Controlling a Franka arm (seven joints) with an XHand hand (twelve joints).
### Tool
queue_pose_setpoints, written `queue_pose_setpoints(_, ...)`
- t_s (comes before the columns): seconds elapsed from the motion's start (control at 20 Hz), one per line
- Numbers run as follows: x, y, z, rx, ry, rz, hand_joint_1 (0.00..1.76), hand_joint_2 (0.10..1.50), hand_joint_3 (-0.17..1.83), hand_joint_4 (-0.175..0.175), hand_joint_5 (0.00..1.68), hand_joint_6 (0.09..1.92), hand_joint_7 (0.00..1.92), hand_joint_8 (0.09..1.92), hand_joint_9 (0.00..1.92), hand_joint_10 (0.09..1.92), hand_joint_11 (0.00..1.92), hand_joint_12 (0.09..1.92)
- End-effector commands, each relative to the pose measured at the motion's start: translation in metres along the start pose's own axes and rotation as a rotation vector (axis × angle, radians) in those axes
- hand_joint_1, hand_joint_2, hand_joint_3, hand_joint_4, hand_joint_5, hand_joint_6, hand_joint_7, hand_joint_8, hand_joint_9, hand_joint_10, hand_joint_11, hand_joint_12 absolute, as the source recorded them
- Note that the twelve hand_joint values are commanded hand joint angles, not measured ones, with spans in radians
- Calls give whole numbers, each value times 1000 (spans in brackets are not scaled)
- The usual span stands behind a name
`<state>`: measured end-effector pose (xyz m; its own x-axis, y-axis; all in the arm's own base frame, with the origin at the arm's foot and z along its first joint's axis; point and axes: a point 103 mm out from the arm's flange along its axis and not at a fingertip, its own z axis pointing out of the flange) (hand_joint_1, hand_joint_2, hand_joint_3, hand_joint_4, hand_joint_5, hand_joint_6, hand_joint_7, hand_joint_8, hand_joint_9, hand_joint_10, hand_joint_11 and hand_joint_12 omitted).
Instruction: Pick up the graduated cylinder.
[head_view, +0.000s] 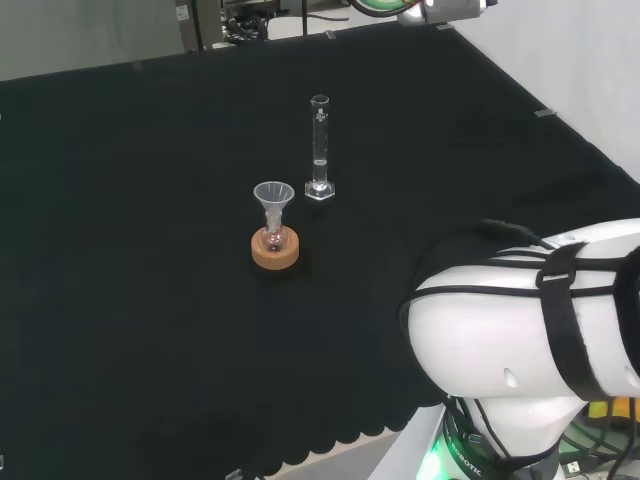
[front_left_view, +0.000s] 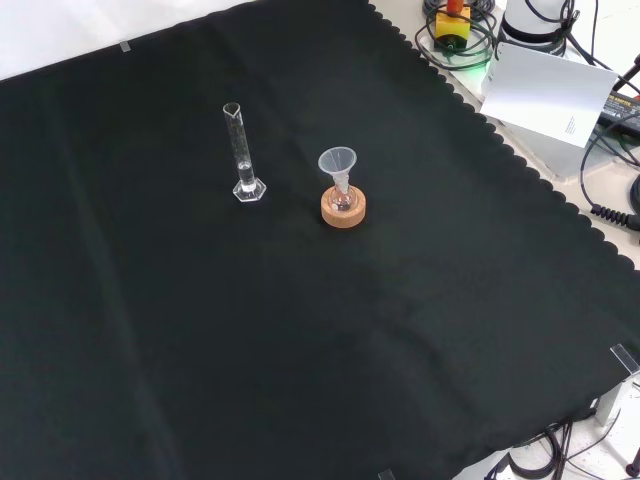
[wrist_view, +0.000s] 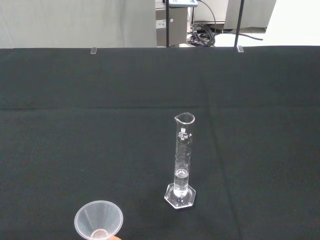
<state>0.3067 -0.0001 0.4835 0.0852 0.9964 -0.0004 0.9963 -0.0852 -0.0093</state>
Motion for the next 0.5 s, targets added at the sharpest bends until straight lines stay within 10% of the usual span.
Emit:
queue_pose_setpoints(0.05,0,0,0,-10,-12,1,18,1121,541,1,137,205,15,499,230,647,130,1295)
queue_pose_setpoints(0.5,2,3,3,-1,-12,11,0,1207,388,1,196,87,8,501,229,635,101,1365)
